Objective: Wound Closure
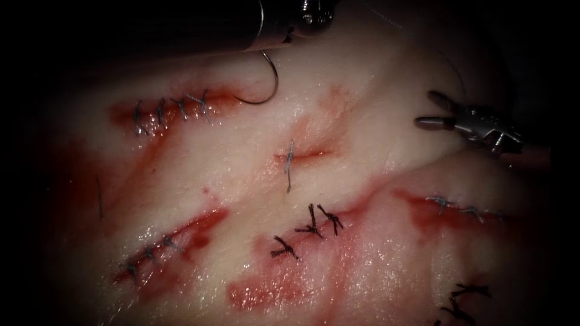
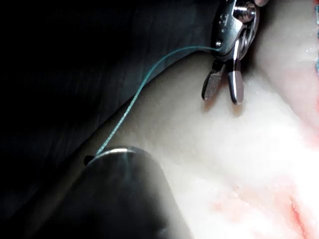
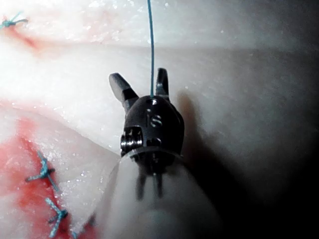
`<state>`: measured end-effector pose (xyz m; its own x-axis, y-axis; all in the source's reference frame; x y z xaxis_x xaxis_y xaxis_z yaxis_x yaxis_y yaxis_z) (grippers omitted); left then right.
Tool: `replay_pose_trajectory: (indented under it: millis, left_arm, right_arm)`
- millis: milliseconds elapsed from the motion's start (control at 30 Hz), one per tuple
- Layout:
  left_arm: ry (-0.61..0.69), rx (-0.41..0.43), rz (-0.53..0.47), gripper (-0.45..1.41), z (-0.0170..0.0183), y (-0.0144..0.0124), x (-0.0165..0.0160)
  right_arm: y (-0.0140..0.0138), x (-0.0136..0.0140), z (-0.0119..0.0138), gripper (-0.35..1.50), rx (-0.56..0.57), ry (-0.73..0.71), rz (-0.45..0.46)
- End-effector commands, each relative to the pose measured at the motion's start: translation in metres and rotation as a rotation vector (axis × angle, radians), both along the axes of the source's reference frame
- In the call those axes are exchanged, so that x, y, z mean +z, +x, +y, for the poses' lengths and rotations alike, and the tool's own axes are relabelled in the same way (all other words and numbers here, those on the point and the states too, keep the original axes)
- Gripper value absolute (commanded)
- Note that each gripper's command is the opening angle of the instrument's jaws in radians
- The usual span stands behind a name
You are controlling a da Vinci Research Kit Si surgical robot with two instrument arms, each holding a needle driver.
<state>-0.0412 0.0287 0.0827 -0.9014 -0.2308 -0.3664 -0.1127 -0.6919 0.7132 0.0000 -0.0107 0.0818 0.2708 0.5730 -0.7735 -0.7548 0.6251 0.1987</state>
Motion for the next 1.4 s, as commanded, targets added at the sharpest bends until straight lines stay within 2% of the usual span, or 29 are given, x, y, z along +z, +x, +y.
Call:
replay_pose_trajectory:
  millis: [33,167,233,367,533,700,767,833,1000,1100,1267,1400]
  left_arm:
    - [0.014,0.000,-0.001,-0.45,0.0013,-0.0009,0.0009]
    - [0.058,-0.015,-0.026,-0.45,0.0018,-0.0016,0.0031]
    - [0.087,-0.002,-0.031,-0.45,0.0018,-0.0016,0.0041]
    - [0.112,0.027,-0.023,-0.45,0.0019,-0.0014,0.0059]
    - [0.107,0.026,-0.003,-0.45,0.0027,-0.0005,0.0077]
    - [0.106,0.008,-0.009,-0.45,0.0028,-0.0006,0.0089]
    - [0.129,-0.032,-0.044,0.56,0.0027,-0.0009,0.0091]
    - [0.151,-0.059,-0.085,0.94,0.0026,-0.0010,0.0090]
    - [0.290,-0.037,-0.386,1.25,0.0019,-0.0013,0.0079]
    - [0.436,-0.007,-0.478,1.40,0.0011,-0.0012,0.0070]
    - [0.584,0.024,-0.469,1.40,-0.0014,-0.0005,0.0059]
    - [0.594,0.048,-0.454,1.40,-0.0034,0.0009,0.0057]
  right_arm:
    - [-0.0003,0.0000,0.0007,1.48,0.014,-0.010,-0.027]
    - [-0.0024,-0.0015,0.0010,1.48,0.038,-0.036,-0.126]
    - [-0.0037,-0.0023,0.0011,1.48,0.072,-0.033,-0.182]
    - [-0.0064,-0.0040,0.0013,1.48,0.068,-0.025,-0.274]
    - [-0.0095,-0.0060,0.0013,1.48,0.096,-0.035,-0.291]
    - [-0.0107,-0.0079,0.0010,1.48,0.108,-0.037,-0.294]
    - [-0.0104,-0.0084,0.0010,1.48,0.112,-0.044,-0.285]
    - [-0.0096,-0.0085,0.0009,1.48,0.109,-0.047,-0.262]
    - [-0.0068,-0.0083,0.0008,1.48,0.084,-0.047,-0.237]
    - [-0.0051,-0.0083,0.0007,1.48,0.067,-0.045,-0.221]
    - [-0.0027,-0.0085,0.0004,1.48,0.041,-0.039,-0.197]
    - [-0.0017,-0.0086,0.0003,1.48,0.011,-0.039,-0.180]
